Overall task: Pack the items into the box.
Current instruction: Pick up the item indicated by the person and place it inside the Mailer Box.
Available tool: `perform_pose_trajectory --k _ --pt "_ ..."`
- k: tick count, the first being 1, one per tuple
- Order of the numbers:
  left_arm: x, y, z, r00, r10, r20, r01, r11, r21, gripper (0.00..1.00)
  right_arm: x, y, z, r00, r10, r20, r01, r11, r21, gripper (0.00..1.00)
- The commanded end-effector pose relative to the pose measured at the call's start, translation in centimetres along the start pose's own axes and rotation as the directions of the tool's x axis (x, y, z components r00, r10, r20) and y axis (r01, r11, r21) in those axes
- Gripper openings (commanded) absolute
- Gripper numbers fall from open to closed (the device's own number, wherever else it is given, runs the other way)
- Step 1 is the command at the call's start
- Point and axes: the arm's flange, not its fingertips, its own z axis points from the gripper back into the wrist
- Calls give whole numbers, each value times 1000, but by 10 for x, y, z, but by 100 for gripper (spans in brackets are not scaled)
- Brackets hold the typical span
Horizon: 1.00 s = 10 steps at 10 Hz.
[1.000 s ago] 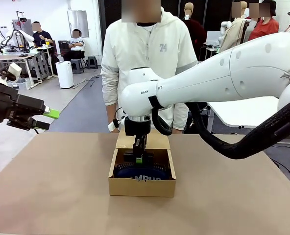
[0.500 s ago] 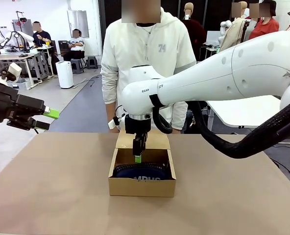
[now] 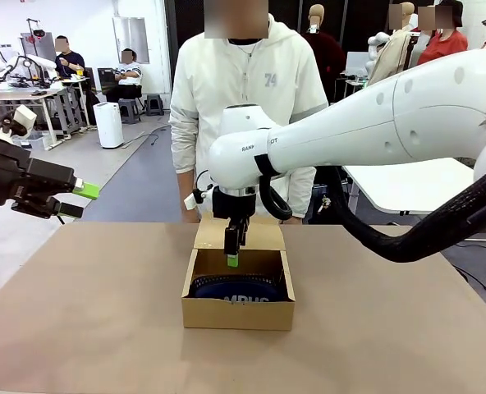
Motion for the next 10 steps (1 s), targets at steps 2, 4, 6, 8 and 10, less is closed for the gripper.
perform_pose_trajectory --k 2,4,6,8,10 --pt "-1 1 0 1000 -11 5 11 1000 -10 100 -51 2 45 988 -136 67 120 971 206 100" --pt "-1 1 0 1000 -11 5 11 1000 -10 100 -130 -10 84 925 -364 106 287 855 432 100" --pt "-1 1 0 1000 -11 5 11 1000 -10 100 -222 -8 106 740 -629 240 366 675 641 100" --pt "-1 1 0 1000 -11 5 11 1000 -10 100 -314 3 111 358 -833 421 320 533 783 100" --pt "-1 1 0 1000 -11 5 11 1000 -10 100 -379 15 84 48 -931 361 231 362 903 100"
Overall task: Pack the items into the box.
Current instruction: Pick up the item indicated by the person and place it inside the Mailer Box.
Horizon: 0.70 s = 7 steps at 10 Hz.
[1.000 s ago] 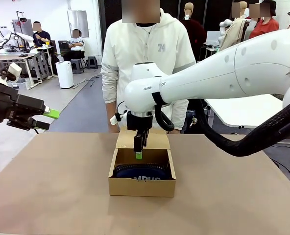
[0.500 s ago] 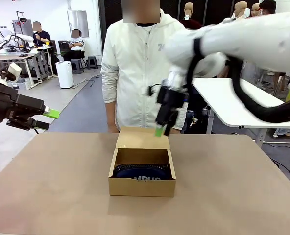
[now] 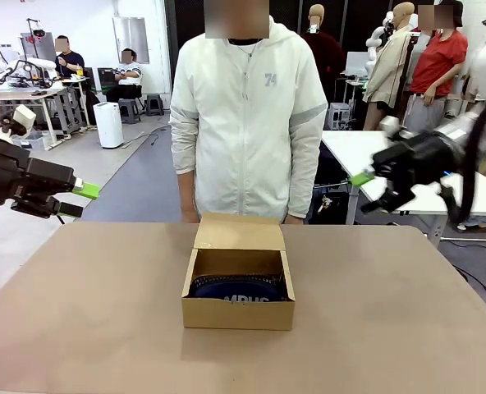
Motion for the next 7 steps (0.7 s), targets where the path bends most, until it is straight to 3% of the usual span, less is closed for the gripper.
perform_pose_trajectory --k 1,2,3,7 --pt "-2 1 -1 1000 -12 3 12 1000 -10 100 -45 -33 -5 885 -102 455 -5 974 228 100" --pt "-2 1 -1 1000 -12 3 12 1000 -10 100 -52 -47 -10 871 -111 478 16 980 198 100" --pt "-2 1 -1 1000 -12 3 12 1000 -10 100 -29 -26 12 988 -76 133 65 994 85 100" --pt "-2 1 -1 1000 -12 3 12 1000 -10 100 -29 -26 12 988 -76 133 65 994 85 100"
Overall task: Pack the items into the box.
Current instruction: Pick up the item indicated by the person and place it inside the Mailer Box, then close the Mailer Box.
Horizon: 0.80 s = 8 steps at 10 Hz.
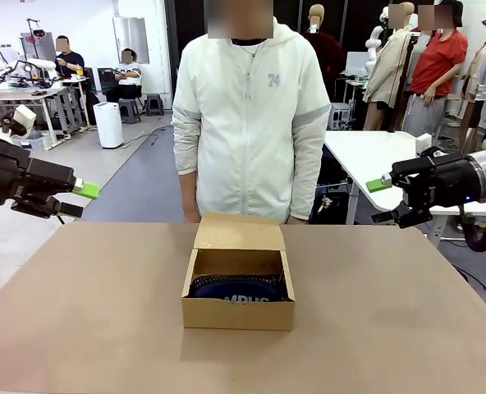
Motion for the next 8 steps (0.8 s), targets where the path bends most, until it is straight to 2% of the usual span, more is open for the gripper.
perform_pose_trajectory --k 1,8 --pt "-2 1 -1 1000 -11 3 11 1000 -10 100 3 -3 5 1000 -17 -17 17 1000 2 100" --pt "-2 1 -1 1000 -11 3 11 1000 -10 100 3 -3 5 1000 -17 -17 17 1000 2 100"
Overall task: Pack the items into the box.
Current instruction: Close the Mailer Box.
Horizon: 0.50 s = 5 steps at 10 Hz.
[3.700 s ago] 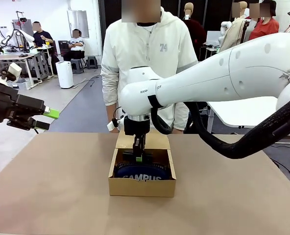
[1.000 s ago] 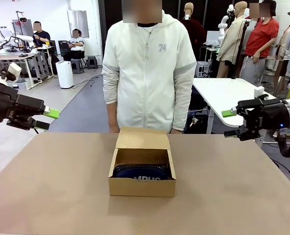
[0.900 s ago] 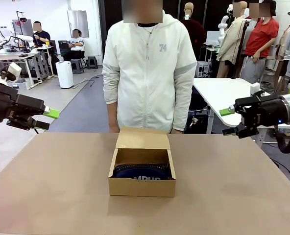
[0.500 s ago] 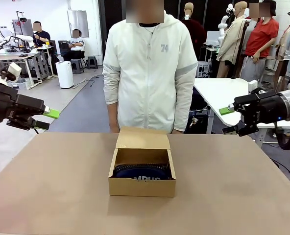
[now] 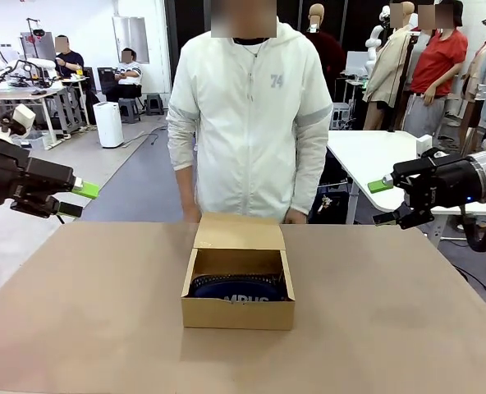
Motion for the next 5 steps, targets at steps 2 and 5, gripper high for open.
perform_pose_trajectory --k 2,5 --pt "-2 1 -1 1000 -11 3 11 1000 -10 100 2 3 3 1000 -5 -15 6 1000 3 100" --pt "-2 1 -1 1000 -11 3 11 1000 -10 100 2 3 3 1000 -5 -15 6 1000 3 100"
